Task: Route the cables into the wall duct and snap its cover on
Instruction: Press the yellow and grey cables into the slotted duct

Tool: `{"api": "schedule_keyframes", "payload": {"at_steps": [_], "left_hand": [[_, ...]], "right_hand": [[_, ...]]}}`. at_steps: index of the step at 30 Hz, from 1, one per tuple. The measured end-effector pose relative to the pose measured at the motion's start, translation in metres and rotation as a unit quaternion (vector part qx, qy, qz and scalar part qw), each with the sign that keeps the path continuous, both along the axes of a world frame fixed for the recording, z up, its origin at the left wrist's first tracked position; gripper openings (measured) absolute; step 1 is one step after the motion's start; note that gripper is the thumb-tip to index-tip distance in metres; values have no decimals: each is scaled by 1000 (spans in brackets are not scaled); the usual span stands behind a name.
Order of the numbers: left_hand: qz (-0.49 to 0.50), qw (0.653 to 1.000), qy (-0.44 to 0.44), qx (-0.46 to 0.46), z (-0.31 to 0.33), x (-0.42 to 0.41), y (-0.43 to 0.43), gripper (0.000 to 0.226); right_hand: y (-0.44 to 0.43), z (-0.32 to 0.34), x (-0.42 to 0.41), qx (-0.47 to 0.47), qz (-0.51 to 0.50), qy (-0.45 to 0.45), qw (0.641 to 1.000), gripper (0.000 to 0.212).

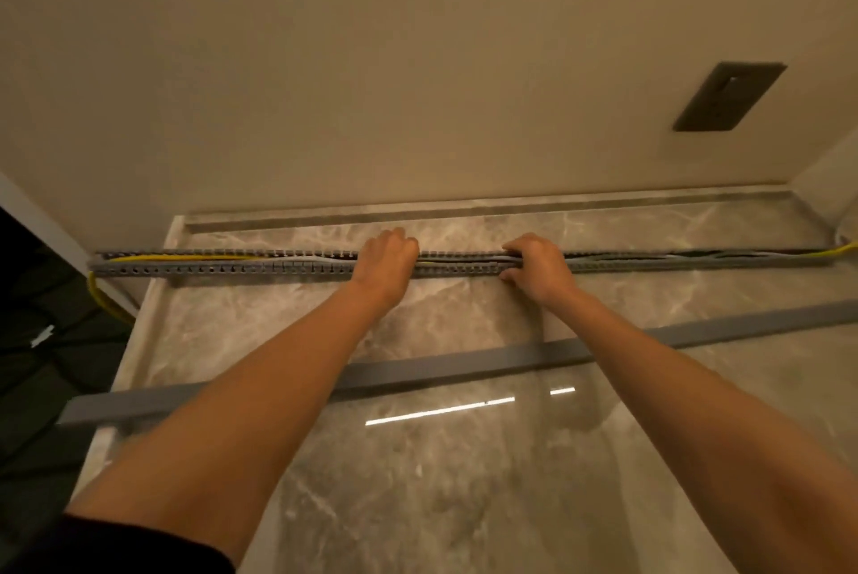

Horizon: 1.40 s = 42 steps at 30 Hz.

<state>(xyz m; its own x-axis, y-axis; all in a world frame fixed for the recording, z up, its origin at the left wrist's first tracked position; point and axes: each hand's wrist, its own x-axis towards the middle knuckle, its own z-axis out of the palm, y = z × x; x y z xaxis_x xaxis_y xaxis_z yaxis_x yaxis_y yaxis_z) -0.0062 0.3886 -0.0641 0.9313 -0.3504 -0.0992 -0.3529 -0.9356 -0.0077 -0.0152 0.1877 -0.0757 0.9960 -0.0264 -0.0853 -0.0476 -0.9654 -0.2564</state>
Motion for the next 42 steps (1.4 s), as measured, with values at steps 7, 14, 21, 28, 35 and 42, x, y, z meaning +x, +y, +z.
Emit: {"api": "schedule_keyframes", "payload": {"at_steps": [7, 14, 21, 28, 35, 42], "left_hand": [[27, 999, 21, 40, 13, 13, -13, 22], [76, 997, 24, 24, 14, 33, -11, 23], [95, 995, 24, 0, 9, 46, -9, 23], [89, 996, 26, 1, 11, 36, -12, 26], [11, 998, 9, -67, 36, 15, -78, 29], [-122, 979, 102, -130, 39, -42, -189, 36]], "right_hand": [[-11, 4, 11, -8, 32, -16, 999, 28], [1, 4, 39, 6, 9, -16, 1000, 25], [1, 4, 60, -2, 32, 11, 999, 27], [-5, -1, 44, -10, 50, 20, 998, 37], [-56, 12, -13, 34, -19, 28, 999, 59], [-155, 16, -82, 73, -171, 18, 982, 36]]}}
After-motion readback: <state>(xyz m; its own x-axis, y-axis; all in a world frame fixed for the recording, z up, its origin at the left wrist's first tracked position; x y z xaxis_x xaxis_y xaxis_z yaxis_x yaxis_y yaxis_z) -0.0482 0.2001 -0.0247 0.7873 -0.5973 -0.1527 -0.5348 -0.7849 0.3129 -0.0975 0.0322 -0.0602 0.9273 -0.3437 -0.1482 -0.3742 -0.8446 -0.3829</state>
